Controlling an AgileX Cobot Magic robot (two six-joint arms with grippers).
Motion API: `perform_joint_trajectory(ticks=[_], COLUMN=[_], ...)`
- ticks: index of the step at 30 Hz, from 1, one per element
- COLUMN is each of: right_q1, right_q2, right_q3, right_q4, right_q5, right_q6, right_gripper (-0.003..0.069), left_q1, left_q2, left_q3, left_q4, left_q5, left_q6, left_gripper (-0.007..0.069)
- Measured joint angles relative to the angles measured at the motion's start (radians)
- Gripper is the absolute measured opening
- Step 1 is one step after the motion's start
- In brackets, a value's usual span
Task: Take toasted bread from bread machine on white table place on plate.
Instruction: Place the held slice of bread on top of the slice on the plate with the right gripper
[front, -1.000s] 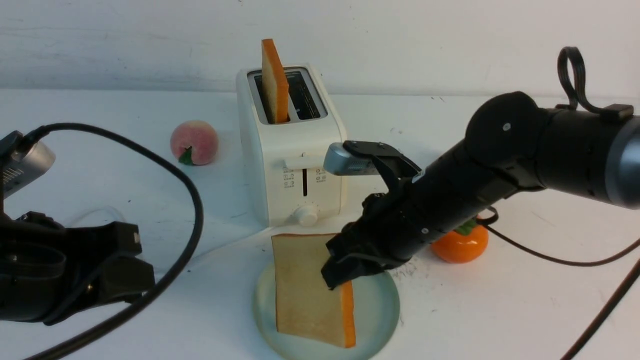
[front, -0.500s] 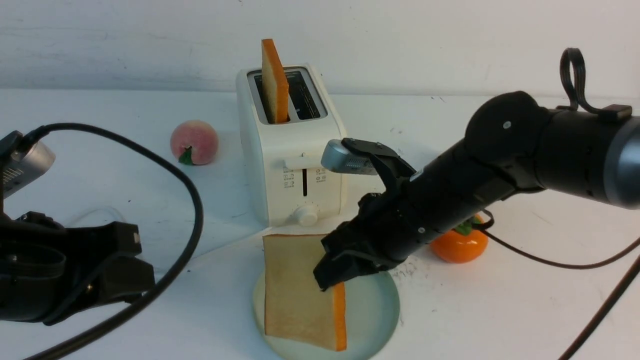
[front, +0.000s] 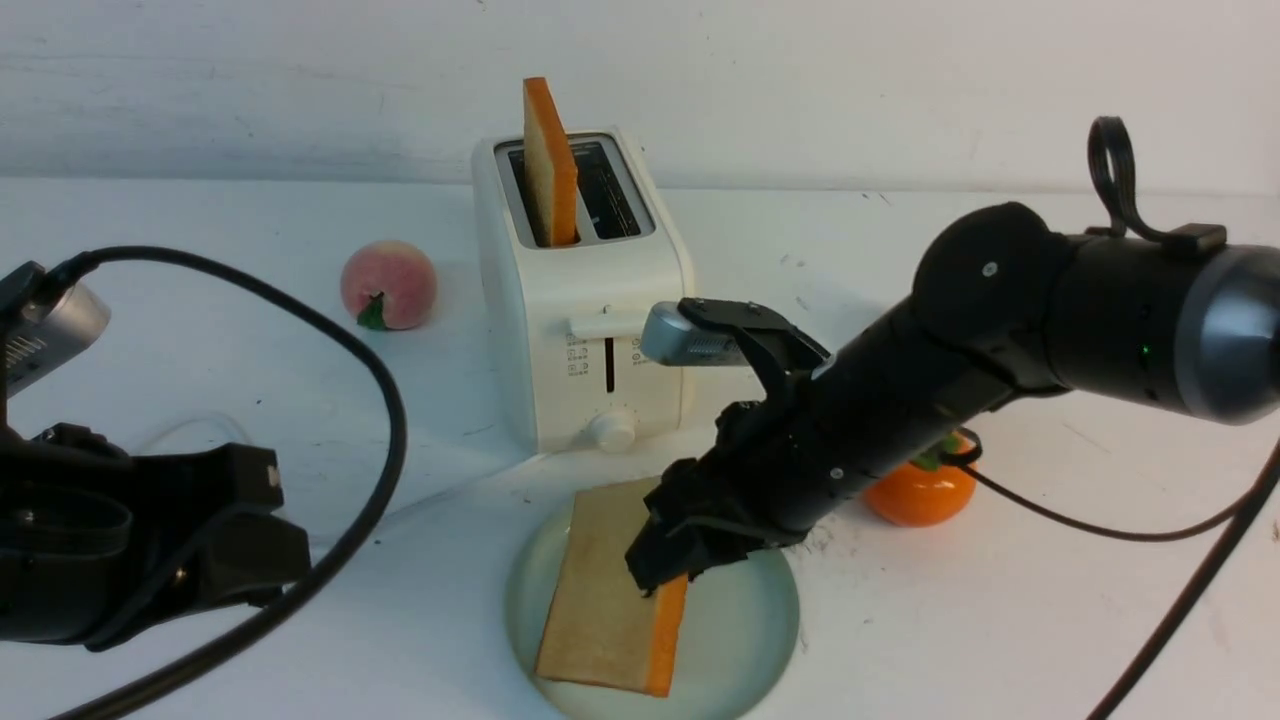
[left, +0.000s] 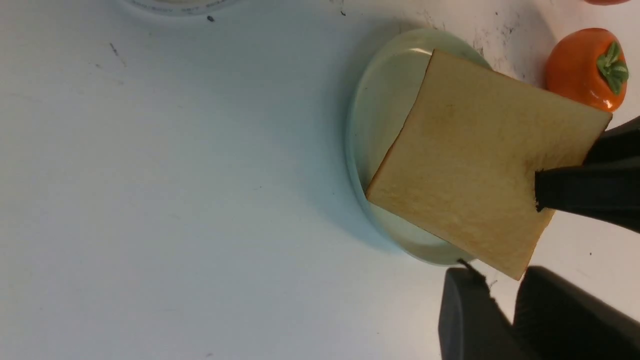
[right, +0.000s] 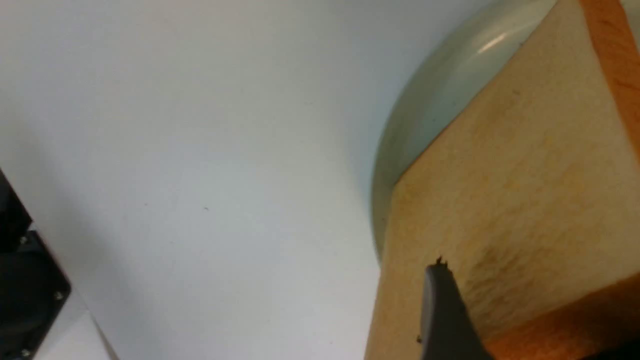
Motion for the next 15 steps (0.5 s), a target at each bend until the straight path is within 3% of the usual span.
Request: perform_joint_trajectory(ticks=[8, 15], right_q1=[0.0, 0.0], right_q2=[0.001, 0.002], right_q3=[-0.012, -0.056], right_q4=[-0.148, -0.483], right_q5=[-0.013, 0.066], right_q6=[0.06, 0.306], right_gripper=[0.0498, 0.0603], left_q1=[0.0, 0.0], left_q2=[0.0, 0.0], left_q3=[0.0, 0.0], left_q4=[0.0, 0.003], left_q5=[-0.001, -0.01], left_q6=[0.0, 0.0], left_gripper=[0.0145, 0.0152])
